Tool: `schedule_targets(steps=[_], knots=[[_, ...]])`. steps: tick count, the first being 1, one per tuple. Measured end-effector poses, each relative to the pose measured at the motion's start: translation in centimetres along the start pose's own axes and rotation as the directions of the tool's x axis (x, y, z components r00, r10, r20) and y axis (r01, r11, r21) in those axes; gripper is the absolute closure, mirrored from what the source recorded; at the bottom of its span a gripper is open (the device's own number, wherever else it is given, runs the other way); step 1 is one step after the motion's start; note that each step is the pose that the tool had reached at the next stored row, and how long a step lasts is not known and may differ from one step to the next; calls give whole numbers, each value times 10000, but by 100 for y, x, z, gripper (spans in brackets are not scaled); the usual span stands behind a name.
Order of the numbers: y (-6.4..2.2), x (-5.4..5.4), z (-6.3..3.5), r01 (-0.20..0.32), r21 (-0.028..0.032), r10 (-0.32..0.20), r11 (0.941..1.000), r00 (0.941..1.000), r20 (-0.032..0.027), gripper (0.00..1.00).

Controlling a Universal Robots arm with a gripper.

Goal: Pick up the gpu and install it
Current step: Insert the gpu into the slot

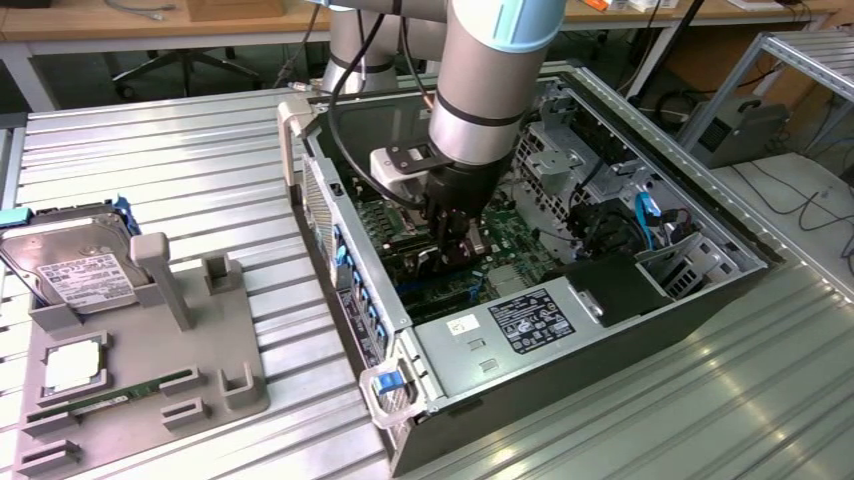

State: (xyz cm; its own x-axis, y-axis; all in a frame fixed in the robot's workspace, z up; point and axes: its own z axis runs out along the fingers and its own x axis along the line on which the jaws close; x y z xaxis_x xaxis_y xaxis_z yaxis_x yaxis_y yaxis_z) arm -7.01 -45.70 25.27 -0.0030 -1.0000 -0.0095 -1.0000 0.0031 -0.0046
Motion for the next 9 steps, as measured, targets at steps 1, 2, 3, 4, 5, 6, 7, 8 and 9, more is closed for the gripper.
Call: schedule_targets(steps=[1, 2, 3, 4, 5, 6, 7, 8, 9], knots=[[0, 0, 0, 0, 0, 0, 10000, 10000, 0, 73], [0, 0, 0, 0, 0, 0, 10000, 10000, 0, 73], [0, 0, 0, 0, 0, 0, 10000, 10000, 0, 73], [0, 0, 0, 0, 0, 0, 10000, 10000, 0, 73], [0, 0, 0, 0, 0, 0, 10000, 10000, 0, 73], [0, 0, 2, 0, 0, 0, 10000, 10000, 0, 73], [0, 0, 3, 0, 0, 0, 10000, 10000, -1, 73], [0, 0, 4, 0, 1, 0, 10000, 10000, 0, 73], [0, 0, 6, 0, 0, 0, 10000, 10000, 0, 73]])
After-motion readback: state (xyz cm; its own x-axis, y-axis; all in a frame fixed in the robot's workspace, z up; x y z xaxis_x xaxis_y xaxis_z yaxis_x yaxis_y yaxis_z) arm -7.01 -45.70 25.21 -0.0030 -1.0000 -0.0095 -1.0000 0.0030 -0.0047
